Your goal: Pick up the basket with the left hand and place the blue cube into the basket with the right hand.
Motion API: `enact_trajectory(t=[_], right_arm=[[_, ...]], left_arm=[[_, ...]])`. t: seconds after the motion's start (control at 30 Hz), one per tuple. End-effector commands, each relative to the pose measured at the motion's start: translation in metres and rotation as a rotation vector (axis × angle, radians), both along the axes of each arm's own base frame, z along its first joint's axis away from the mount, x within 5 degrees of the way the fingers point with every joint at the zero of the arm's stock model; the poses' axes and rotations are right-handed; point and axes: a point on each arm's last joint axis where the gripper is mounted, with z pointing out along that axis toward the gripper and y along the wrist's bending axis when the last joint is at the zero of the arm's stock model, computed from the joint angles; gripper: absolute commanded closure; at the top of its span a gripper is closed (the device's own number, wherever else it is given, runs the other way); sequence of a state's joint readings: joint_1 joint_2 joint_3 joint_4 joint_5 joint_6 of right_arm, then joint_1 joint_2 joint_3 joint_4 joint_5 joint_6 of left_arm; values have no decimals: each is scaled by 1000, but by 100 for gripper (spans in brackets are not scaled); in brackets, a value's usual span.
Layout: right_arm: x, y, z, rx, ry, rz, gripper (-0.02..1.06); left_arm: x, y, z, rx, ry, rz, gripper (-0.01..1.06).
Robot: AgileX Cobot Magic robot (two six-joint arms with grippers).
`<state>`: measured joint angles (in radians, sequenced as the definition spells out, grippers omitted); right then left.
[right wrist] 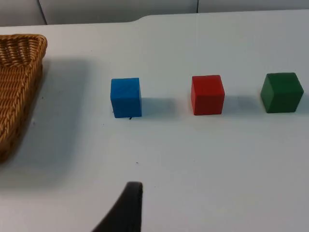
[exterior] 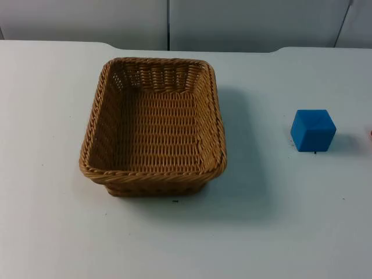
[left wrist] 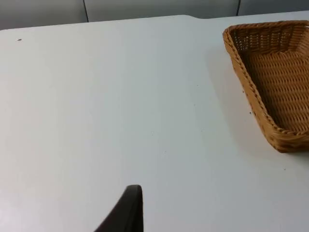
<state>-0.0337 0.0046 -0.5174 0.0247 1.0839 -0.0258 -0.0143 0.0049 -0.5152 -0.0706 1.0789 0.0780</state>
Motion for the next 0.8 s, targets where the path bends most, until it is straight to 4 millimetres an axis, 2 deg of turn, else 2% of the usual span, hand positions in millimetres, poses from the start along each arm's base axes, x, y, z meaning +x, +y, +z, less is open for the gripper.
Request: enact_trajectory(t=[0.0, 0.33, 0.43, 0.57, 0.77], right_arm=[[0, 0, -2, 5, -1, -3, 0], [-1, 1, 7, 2, -18, 0, 0], [4, 1, 7, 6, 17, 2, 0], [19, 3, 11, 36, 40, 18, 0], [27, 4, 15, 31, 30, 36, 0]], left_arm=[[-1, -2, 0, -12, -6, -16, 0], [-1, -4, 2, -41, -20, -34, 0], [-4, -4, 11, -45, -61, -35, 0], [-13, -4, 34, -43, -171, -31, 0], [-14, -4, 49, -45, -185, -32, 0]])
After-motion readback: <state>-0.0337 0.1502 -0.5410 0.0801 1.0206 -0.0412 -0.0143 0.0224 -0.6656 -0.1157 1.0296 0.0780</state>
